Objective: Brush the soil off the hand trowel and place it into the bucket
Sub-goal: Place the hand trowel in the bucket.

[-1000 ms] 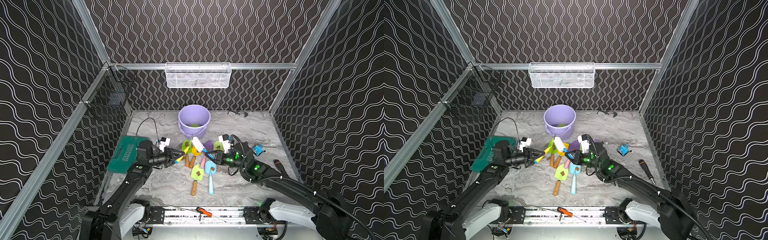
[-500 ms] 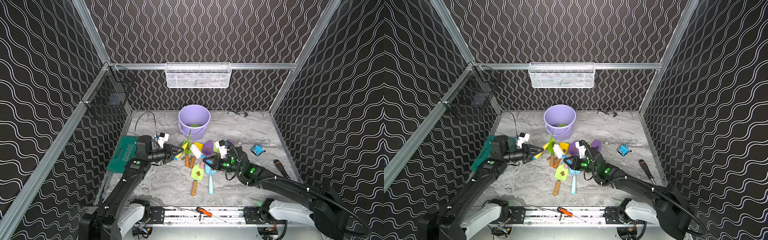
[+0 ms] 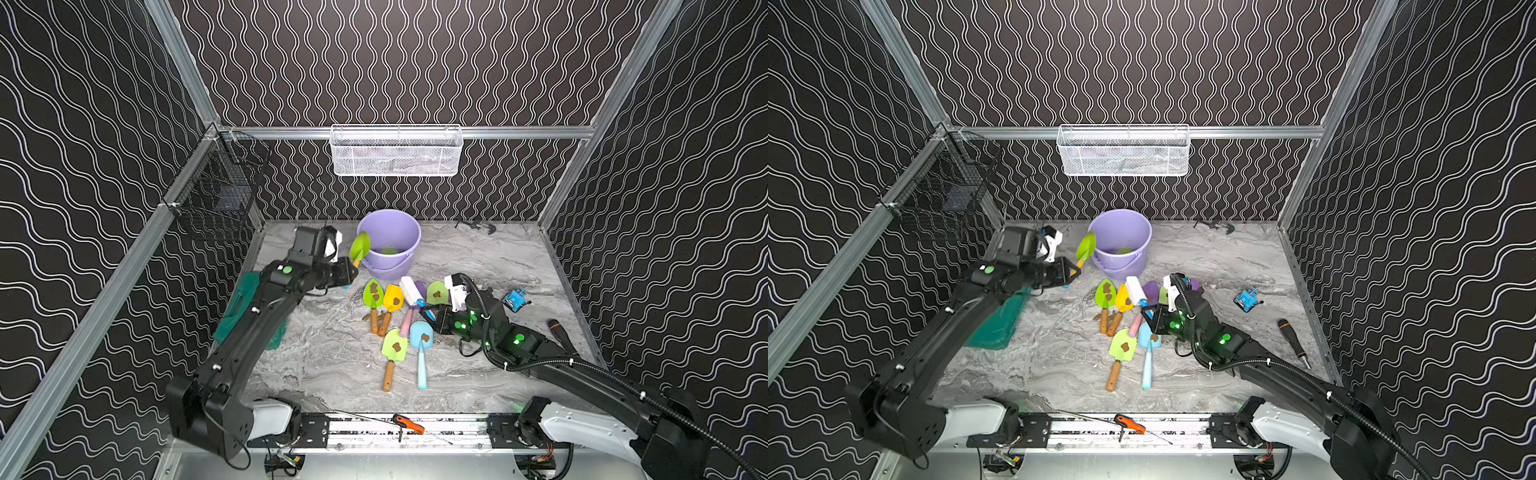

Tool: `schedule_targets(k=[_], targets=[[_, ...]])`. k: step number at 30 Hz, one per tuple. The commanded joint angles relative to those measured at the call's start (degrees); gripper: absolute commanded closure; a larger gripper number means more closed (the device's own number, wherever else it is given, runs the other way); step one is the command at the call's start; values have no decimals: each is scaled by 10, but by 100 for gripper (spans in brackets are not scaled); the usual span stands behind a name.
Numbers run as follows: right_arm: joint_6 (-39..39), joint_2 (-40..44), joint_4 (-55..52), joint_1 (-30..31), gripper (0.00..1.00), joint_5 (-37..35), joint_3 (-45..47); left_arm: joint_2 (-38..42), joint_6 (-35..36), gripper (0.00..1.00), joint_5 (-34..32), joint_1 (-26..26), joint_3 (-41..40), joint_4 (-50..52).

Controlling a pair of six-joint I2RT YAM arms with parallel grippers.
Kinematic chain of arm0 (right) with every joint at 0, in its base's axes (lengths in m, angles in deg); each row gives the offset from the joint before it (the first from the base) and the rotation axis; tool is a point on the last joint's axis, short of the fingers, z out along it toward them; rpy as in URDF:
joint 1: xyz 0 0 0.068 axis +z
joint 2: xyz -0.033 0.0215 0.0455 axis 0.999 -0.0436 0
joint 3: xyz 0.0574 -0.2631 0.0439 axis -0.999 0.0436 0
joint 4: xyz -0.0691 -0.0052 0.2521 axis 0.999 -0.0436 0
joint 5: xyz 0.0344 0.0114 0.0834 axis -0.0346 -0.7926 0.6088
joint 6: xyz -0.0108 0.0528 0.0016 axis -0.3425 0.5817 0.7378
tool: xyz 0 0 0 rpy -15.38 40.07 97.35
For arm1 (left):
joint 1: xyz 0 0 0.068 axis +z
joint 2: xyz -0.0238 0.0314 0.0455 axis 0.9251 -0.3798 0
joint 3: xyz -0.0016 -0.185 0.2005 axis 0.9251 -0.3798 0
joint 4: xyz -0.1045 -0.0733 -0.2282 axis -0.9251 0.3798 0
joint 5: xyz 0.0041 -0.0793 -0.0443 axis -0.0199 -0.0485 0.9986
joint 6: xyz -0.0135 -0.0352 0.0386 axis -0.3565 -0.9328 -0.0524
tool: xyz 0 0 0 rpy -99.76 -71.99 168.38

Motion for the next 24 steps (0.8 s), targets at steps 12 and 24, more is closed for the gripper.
schedule_targets(k=[12, 24], targets=[[-20, 19, -31, 1, 100, -16, -14, -158, 59, 100, -115, -44, 161, 26], [-16, 40, -45, 1, 100, -27, -3, -290, 87, 100, -139, -51, 285, 65]])
